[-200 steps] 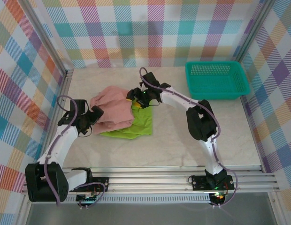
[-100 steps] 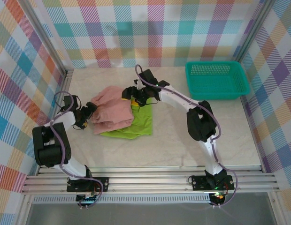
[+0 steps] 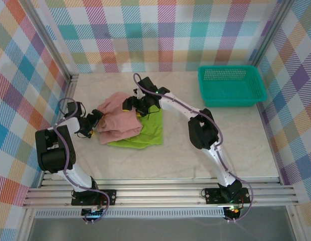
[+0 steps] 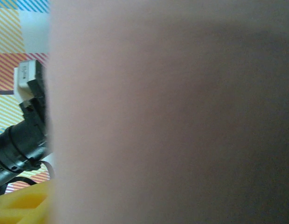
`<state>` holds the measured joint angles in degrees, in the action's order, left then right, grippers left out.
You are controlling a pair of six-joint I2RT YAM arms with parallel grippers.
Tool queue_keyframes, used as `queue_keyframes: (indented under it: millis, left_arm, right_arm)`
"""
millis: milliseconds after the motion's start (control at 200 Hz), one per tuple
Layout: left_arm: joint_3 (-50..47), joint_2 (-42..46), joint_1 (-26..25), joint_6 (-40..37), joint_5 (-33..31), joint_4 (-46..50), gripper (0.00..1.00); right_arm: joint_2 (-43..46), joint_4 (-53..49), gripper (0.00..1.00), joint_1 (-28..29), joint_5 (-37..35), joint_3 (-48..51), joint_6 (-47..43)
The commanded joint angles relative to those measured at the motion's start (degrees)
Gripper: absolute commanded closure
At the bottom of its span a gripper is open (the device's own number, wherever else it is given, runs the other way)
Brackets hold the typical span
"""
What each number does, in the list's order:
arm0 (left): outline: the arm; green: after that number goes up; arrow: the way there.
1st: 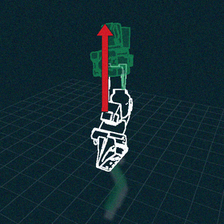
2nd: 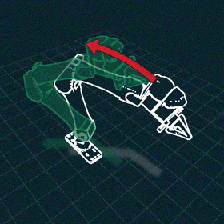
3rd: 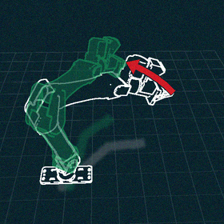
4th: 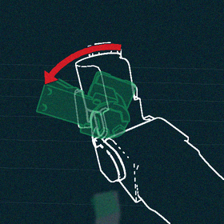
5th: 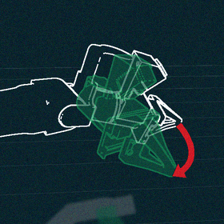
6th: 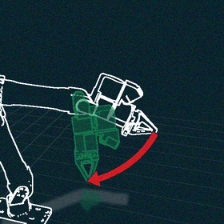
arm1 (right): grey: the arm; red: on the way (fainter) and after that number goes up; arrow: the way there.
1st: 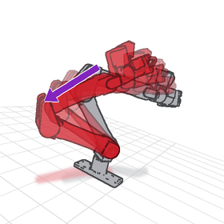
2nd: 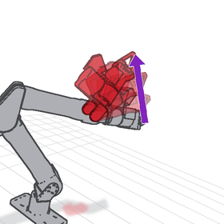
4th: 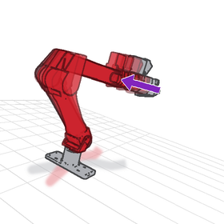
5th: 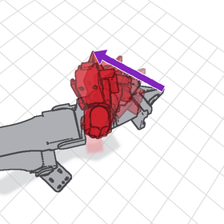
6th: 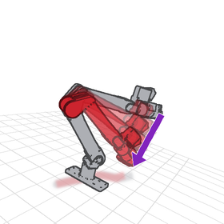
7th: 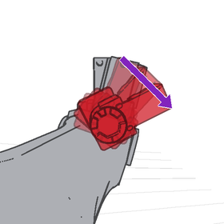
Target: Fold and stack the shorts
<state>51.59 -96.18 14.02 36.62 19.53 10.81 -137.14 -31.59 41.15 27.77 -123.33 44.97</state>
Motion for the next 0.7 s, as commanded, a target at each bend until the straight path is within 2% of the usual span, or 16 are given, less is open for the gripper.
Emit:
queue_keyframes:
  millis: [0, 135, 195, 245, 345, 470, 545, 695]
  left_arm:
    - [-0.3, -4.2, -0.5, -0.1, 4.4, -9.5, 0.02]
    - [-0.9, -3.5, -0.5, 0.1, 4.8, -10.1, 0.03]
    - [-0.9, -2.8, -0.5, 0.0, 4.9, -9.8, 0.02]
    - [-0.8, -1.9, -0.5, 0.1, 5.0, -9.4, 0.03]
    - [-0.6, 1.2, -0.4, -0.3, 4.5, -8.2, 0.02]
    - [0.1, 4.5, 0.4, -1.2, 3.7, -6.5, 0.0]
    - [-0.2, 5.1, 1.7, -0.6, 5.5, -7.6, 0.0]
    - [-2.4, 8.4, 2.3, 1.1, 8.1, -11.9, 0.0]
  right_arm:
    - [-1.9, -1.7, 0.31, 0.4, 1.2, -2.2, 0.6]
    - [-3.0, -2.8, 0.36, 0.4, -0.7, -3.6, -0.2]
    - [-3.8, -2.8, 0.46, 0.5, -0.5, -4.4, -0.3]
    - [-4.4, -1.8, 0.58, 0.6, 0.6, -5.1, -0.1]
    - [-4.5, 0.4, 0.77, 0.8, 3.4, -6.8, 0.4]
    - [-2.7, 0.7, 0.96, 0.8, 5.3, -10.2, 0.2]
    - [-0.6, -0.4, 1.0, 0.7, 4.0, -11.5, -0.8]
    - [3.5, -0.7, 1.0, 0.3, 3.7, -12.9, -1.9]
